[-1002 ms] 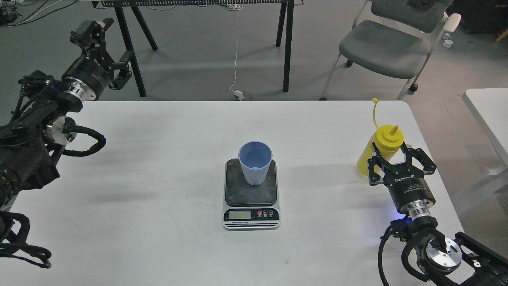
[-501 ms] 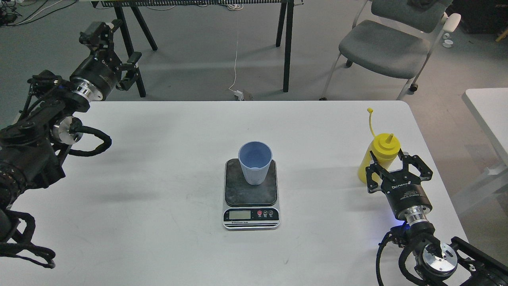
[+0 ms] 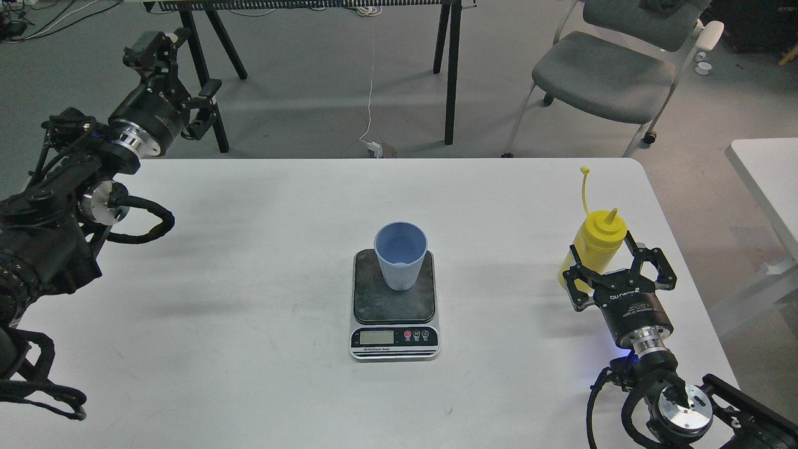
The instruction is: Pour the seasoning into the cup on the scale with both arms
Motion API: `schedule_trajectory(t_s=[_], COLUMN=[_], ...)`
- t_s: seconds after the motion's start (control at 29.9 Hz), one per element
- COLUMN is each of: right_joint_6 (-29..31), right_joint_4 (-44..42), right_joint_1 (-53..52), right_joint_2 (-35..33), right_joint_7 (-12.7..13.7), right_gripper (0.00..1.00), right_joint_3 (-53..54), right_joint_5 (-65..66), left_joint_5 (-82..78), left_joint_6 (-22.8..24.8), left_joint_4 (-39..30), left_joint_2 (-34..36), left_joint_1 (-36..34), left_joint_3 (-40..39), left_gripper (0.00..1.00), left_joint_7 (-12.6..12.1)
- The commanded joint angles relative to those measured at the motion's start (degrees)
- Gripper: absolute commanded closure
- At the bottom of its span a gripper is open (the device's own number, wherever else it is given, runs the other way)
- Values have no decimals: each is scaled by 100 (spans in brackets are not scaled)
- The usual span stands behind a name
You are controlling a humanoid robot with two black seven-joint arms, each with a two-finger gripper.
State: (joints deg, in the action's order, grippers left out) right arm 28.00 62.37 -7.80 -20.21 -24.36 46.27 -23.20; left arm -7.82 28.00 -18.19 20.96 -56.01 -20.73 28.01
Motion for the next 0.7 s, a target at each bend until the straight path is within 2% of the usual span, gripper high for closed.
schedule_trajectory(t_s=[0.0,0.1,0.3,0.5,0.67], right_joint_6=[0,0,0,0,0], right_joint_4=[65,205,451,434,92], right_joint_1=[60,182,402,455,35], right_joint_2=[-17,-166,-1159,-1941,-2837], right_joint_7=[19,46,46,151,248], right_gripper=[1,1,1,1,1], right_joint_3=[-13,-56,-285,-355,-417], right_joint_5=[0,17,17,44,772], left_joint_5=[-9,0,0,0,0], left_joint_6=[0,0,0,0,0], left_joint_4=[0,0,0,0,0], left_joint_2=[5,5,-30,-74,-162], left_joint_1=[11,11,11,20,3], left_joint_3=[8,-1,-10,-19,-27], left_gripper=[8,8,8,8,8], left_joint_7=[-1,-1,-1,-1,-1])
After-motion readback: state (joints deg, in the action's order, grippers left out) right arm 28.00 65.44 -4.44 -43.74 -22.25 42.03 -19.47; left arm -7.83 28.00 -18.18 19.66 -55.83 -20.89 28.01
